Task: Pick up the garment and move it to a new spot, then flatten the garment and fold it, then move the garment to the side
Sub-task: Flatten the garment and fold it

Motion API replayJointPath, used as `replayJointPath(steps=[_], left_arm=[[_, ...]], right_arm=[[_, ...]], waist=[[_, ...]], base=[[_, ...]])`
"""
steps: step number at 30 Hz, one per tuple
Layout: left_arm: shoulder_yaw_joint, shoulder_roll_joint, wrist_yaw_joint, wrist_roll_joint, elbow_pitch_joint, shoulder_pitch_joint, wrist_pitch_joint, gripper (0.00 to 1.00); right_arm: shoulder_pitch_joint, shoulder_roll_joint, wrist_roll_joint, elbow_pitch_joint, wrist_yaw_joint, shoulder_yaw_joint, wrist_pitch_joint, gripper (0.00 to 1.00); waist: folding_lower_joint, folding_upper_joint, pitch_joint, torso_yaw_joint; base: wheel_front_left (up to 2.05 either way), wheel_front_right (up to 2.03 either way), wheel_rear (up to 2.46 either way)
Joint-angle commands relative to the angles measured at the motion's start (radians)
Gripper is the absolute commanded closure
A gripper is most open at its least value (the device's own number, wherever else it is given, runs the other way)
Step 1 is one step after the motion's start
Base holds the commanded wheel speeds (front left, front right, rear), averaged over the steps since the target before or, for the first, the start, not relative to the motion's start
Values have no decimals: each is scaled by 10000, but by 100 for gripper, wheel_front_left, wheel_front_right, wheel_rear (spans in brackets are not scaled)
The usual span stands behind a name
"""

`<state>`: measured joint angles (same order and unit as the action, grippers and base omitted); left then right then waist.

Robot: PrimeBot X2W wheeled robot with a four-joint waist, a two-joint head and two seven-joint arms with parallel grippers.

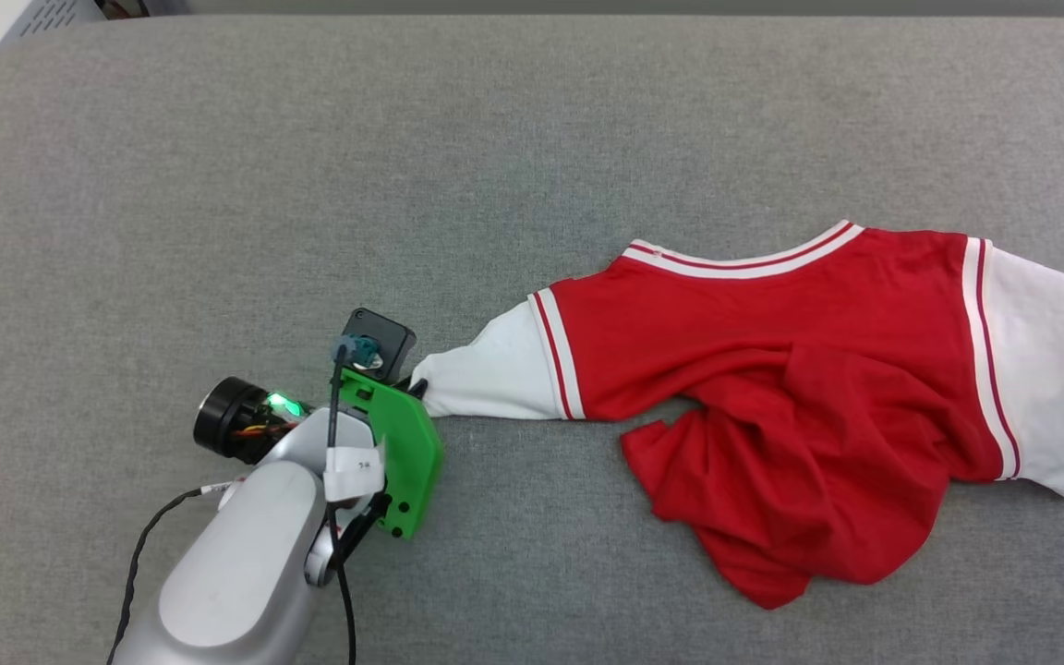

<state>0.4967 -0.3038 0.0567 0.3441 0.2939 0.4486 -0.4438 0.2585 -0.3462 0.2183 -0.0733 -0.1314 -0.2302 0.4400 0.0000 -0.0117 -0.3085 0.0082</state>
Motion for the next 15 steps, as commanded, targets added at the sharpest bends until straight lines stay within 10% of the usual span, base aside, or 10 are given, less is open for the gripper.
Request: replayJointPath(steps=[1,15], left_arm=[[-99,-66,-138,-26,155,-166,180,100],[-1602,-931,-784,291,-1549,-301,2163,100]], right_arm=[[139,-91,76,10,7,24,-109,100],[927,-1032,597,1105,7,740,276,100]], waist=[[0,117,235,47],[0,117,1664,-19]], base=[[0,0,0],[0,0,0]])
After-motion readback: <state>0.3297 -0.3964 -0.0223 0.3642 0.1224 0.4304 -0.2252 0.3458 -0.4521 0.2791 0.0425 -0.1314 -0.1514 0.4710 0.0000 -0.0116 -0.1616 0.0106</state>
